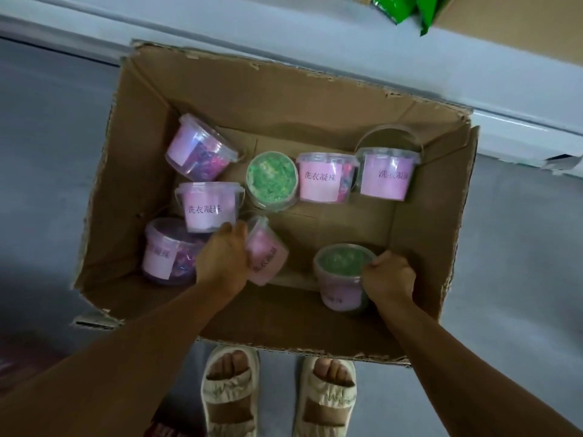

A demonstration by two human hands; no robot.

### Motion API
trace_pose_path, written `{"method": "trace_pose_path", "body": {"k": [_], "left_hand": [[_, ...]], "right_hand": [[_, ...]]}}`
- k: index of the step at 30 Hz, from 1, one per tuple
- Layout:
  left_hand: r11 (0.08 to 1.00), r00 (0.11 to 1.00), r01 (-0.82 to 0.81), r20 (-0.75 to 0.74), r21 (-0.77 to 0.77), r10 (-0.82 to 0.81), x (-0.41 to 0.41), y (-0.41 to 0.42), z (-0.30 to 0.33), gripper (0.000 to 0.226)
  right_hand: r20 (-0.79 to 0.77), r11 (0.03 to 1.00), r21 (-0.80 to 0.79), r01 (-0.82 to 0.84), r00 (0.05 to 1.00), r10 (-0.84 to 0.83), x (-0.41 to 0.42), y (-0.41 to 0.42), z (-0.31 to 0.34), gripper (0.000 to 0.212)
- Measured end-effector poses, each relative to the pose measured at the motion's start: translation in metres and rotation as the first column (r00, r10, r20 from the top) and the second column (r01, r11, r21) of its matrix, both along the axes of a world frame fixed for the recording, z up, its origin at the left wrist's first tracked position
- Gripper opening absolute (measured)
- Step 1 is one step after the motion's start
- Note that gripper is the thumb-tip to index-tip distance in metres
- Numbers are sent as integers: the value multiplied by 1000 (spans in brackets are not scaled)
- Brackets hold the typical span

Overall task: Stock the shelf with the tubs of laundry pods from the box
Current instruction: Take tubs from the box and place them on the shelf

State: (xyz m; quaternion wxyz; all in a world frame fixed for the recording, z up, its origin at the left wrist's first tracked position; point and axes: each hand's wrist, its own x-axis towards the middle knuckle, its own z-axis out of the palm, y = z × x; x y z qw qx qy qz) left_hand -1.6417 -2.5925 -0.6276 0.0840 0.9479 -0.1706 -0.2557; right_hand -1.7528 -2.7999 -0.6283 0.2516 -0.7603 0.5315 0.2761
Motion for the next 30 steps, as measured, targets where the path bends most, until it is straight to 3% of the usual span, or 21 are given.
{"method": "trace_pose_path", "body": {"k": [2,5,8,11,14,16,20,22,27,30], "left_hand": [[991,991,121,63,-49,-118,0,-5,5,27],[957,956,269,154,-110,-251,-2,-11,9,37],[936,935,326,193,-135,-298,-4,-17,9,51],[929,929,339,213,-150,-304,-7,-19,2,48],[941,989,146,75,-306,-129,-15,-18,-8,28],[919,996,-85,-71,-385,62,-17,-20,-14,39],[794,876,-466,-329,-390,353,-12,-21,-27,27],[746,825,-557,-346,-366,447,-12,-24,-29,22],[658,726,-684,-385,-315,570,-16,-32,-30,56],[627,647,-745,-478,-228,594,-22,-33,-35,50]], "right_hand": [[31,997,13,71,997,-71,9,0,2,28],[135,980,77,184,972,-193,18,-2,10,51],[230,998,50,26,973,-37,24,-4,13,49],[249,997,12,-82,965,76,25,-5,8,42],[321,996,10,-93,943,85,24,-5,7,41],[355,996,33,-88,932,71,24,-5,5,43],[289,978,175,-116,955,62,20,-5,1,49],[291,969,224,-104,956,36,16,-6,-1,50],[292,973,225,-58,956,-11,8,-11,-10,49],[293,972,231,-46,956,-25,6,-10,-14,50]]}}
